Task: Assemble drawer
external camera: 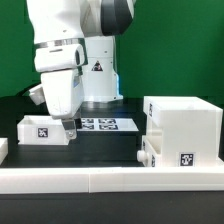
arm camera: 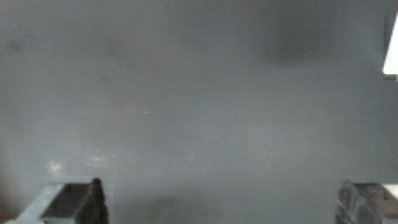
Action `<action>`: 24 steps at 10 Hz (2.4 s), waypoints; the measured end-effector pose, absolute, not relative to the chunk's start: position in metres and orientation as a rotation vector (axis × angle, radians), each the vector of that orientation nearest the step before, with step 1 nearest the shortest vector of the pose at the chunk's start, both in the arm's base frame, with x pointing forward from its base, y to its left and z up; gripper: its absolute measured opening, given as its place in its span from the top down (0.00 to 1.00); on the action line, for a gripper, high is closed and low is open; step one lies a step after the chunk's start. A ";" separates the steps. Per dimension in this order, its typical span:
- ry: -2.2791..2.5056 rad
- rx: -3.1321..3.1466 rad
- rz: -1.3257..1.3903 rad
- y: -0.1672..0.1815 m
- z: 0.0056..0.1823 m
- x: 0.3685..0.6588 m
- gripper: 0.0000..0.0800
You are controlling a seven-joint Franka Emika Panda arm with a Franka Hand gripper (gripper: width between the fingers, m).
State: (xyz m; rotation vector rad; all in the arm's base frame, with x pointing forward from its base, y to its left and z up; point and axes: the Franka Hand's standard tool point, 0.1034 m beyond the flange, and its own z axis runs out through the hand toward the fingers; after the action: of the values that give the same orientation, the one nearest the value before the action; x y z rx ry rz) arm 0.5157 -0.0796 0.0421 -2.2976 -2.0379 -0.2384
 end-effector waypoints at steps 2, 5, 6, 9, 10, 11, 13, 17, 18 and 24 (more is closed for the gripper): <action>-1.835 -2.446 -0.230 -0.079 0.042 0.516 0.19; -1.641 -2.567 -0.221 -0.079 0.042 0.515 0.19; -1.506 -2.653 -0.234 -0.084 0.042 0.512 0.19; -1.148 -2.830 -0.222 -0.096 0.045 0.494 0.19; -0.966 -2.895 -0.218 -0.102 0.047 0.486 0.19; -0.856 -2.940 -0.229 -0.104 0.051 0.482 0.19; -0.713 -2.964 -0.221 -0.101 0.048 0.483 0.19; -0.399 -3.003 -0.208 -0.100 0.048 0.483 0.19; -0.262 -3.010 -0.205 -0.100 0.049 0.482 0.19; -0.086 -3.087 -0.327 -0.097 0.049 0.440 0.19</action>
Offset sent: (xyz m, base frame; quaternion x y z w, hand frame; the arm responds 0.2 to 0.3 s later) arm 0.0000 0.0000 0.0000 0.0000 0.0000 0.1938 0.9810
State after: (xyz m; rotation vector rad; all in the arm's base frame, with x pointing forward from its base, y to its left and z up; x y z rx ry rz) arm 0.4402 -0.0970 0.0490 -3.0869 -0.0857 -0.3274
